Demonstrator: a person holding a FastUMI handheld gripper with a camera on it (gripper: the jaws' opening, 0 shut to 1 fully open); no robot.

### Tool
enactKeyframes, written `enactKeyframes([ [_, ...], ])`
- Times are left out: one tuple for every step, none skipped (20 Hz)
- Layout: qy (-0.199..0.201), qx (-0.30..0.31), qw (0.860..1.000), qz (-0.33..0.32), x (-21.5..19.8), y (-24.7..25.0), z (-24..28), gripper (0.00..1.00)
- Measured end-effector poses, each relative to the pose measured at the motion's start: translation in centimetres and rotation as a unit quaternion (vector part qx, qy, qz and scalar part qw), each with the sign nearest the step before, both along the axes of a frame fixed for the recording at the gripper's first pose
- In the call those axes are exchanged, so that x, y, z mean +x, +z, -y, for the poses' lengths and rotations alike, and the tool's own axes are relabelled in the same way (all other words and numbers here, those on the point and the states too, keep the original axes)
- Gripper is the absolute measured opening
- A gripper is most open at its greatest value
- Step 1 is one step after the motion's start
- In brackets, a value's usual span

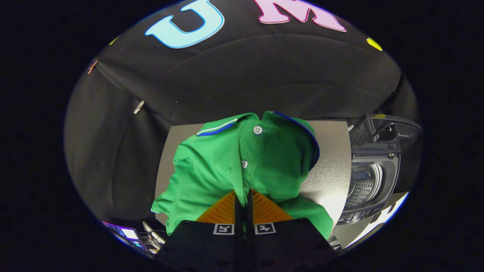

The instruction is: Put the clothes into the washing machine and then close the washing machine lid.

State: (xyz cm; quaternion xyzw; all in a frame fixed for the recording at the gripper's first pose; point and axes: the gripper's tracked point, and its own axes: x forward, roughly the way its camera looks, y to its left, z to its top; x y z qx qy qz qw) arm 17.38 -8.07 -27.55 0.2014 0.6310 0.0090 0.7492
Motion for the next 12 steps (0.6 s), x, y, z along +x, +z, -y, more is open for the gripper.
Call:
enactKeyframes([
  [-0.001, 0.002, 1.0, 0.016, 0.0, 0.4, 0.1, 0.05],
  [-0.007, 0.007, 1.0, 0.029, -0.1, 0.7, 0.0, 0.05],
  [-0.009, 0.01, 0.999, 0.039, -0.2, 0.8, 0.0, 0.05],
  [-0.008, 0.013, 0.999, 0.042, -0.6, 1.0, -0.1, 0.05],
  [-0.005, 0.017, 0.999, 0.044, -0.9, 1.3, -0.1, 0.05],
  [-0.001, 0.015, 0.999, 0.048, -0.9, 1.6, 0.1, 0.05],
  [0.0, 0.012, 0.999, 0.05, -0.8, 1.9, 0.4, 0.05],
  [0.002, 0.009, 0.999, 0.052, -1.1, 2.3, 0.7, 0.05],
  [0.001, 0.008, 0.999, 0.052, -1.3, 3.0, 1.0, 0.05],
  [0.002, 0.005, 0.998, 0.056, -1.4, 3.8, 1.6, 0.05],
  [0.007, -0.003, 0.998, 0.065, -1.4, 4.5, 2.5, 0.05],
  [0.013, -0.005, 0.997, 0.076, -1.6, 5.2, 3.0, 0.05],
])
